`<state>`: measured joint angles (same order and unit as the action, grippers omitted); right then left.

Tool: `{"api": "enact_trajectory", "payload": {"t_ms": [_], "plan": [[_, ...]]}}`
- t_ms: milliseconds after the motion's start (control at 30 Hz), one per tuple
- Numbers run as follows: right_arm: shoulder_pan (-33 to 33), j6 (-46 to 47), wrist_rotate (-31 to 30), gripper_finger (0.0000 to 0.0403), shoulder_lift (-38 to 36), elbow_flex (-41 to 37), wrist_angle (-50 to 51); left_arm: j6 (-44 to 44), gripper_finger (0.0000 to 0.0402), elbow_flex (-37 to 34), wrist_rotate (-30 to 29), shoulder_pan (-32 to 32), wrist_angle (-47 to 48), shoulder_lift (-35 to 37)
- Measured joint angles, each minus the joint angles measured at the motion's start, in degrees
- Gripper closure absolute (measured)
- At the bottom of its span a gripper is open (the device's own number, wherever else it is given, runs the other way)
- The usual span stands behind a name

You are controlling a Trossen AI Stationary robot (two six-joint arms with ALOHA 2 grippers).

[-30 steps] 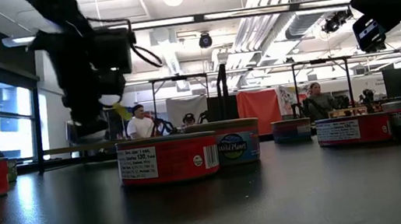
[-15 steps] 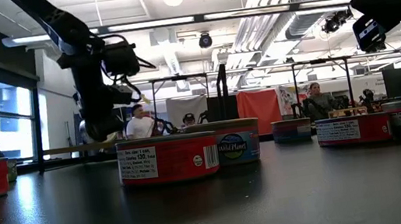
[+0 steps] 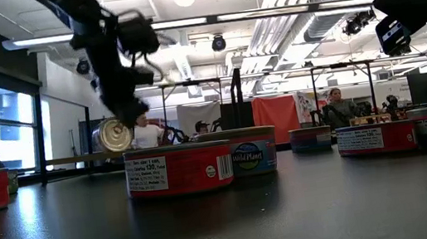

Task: Stack canned seafood by type on shelf
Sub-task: Put the blue tuna can on the shelf

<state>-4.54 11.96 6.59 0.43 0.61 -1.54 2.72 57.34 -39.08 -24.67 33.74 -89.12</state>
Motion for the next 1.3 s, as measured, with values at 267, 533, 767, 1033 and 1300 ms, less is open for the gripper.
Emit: {"api": "enact_trajectory", "payload": {"t_ms": [267,533,767,1033,1300], "plan": [[0.00,0.00,0.00,0.0396,-0.02,0.01,0.00,0.15,0.0220,6.13,8.44,-7.90,1.01,3.90],[0.00,0.01,0.02,0.0396,-0.02,0.00,0.00,-0.51,0.0098,8.12,21.15,-20.41,2.80,3.18],[0.00,0.01,0.02,0.0396,-0.02,0.00,0.00,-2.40,0.0083,8.28,26.17,-24.45,3.10,1.88],[0.00,0.01,0.01,0.0396,-0.02,0.00,0.00,-2.58,0.0083,8.28,27.03,-25.48,6.14,-0.21],[0.00,0.01,0.00,0.0396,-0.02,0.02,0.00,-2.56,0.0084,8.28,32.62,-26.01,7.47,-0.83]]}}
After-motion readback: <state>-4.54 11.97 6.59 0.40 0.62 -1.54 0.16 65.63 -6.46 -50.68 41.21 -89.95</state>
